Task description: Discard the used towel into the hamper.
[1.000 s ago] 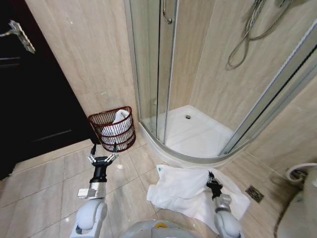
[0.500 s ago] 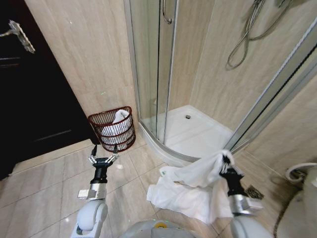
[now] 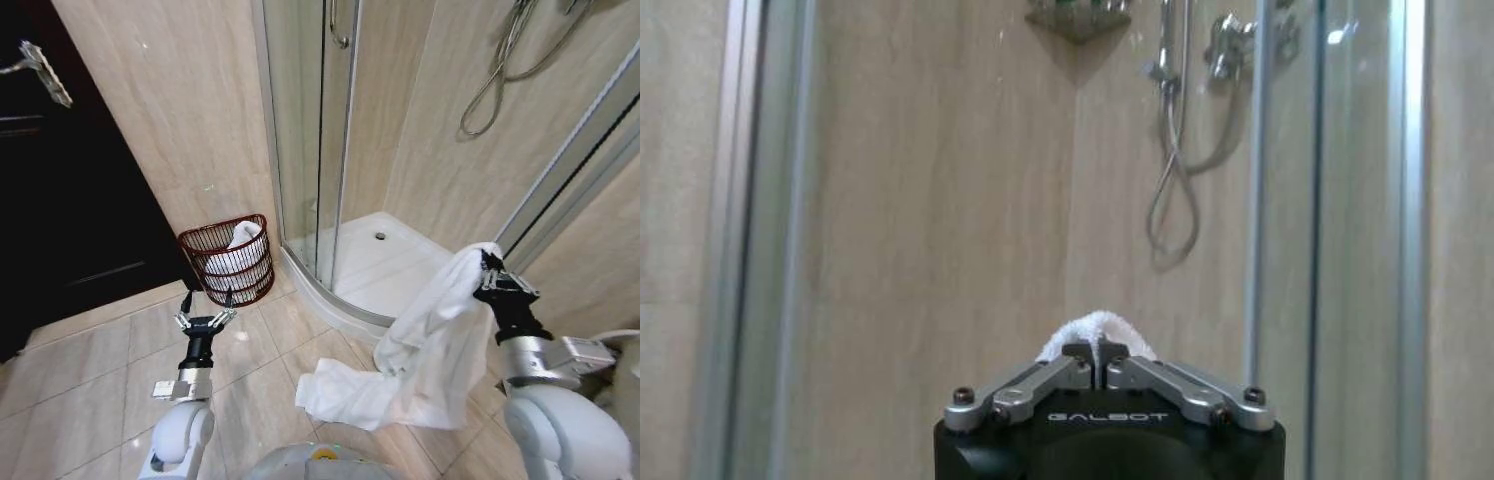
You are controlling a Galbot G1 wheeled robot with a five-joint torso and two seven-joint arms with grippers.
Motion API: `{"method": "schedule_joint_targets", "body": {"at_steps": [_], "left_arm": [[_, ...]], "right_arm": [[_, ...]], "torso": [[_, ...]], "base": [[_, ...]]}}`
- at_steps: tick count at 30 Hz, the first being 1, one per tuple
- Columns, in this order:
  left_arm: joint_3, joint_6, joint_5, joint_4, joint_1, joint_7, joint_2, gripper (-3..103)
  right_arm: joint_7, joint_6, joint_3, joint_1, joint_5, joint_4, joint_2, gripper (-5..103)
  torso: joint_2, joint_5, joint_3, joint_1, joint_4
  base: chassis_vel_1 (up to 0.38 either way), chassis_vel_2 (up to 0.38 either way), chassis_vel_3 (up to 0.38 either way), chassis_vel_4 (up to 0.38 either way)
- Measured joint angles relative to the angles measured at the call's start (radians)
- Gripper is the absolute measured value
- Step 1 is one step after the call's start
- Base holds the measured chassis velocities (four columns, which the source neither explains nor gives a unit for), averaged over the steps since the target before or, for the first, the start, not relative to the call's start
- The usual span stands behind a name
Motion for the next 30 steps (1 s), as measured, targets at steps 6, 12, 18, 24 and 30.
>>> {"method": "schedule_joint_targets", "body": {"at_steps": [6, 12, 18, 24, 30], "left_arm": [[0.005, 0.022, -0.005, -0.001, -0.004, -0.005, 0.013, 100], [0.007, 0.041, -0.008, -0.022, -0.006, -0.010, 0.023, 100], [0.003, 0.063, -0.011, -0.035, -0.003, -0.008, 0.033, 100], [0.002, 0.074, -0.008, -0.036, -0.005, 0.009, 0.041, 100], [0.005, 0.077, 0.000, -0.031, -0.011, 0.018, 0.042, 100]], "right_arm": [[-0.009, 0.004, -0.068, 0.008, -0.051, -0.005, 0.018, 2], [-0.052, 0.040, -0.097, -0.009, -0.109, -0.008, 0.031, 2], [-0.079, 0.076, -0.146, -0.005, -0.167, -0.010, 0.051, 2], [-0.089, 0.092, -0.164, -0.001, -0.209, -0.010, 0.064, 2], [-0.089, 0.095, -0.159, 0.003, -0.208, -0.011, 0.060, 2]], "torso": [[0.000, -0.0003, 0.000, 0.000, 0.0001], [0.000, -0.0003, 0.000, 0.000, 0.0000], [0.000, -0.0002, 0.000, 0.000, 0.0002], [0.000, -0.0002, 0.000, 0.000, 0.0001], [0.000, -0.0002, 0.000, 0.000, 0.0000]], "base": [[0.000, 0.000, 0.000, 0.000], [0.000, 0.000, 0.000, 0.000], [0.000, 0.000, 0.000, 0.000], [0.000, 0.000, 0.000, 0.000], [0.000, 0.000, 0.000, 0.000]]}}
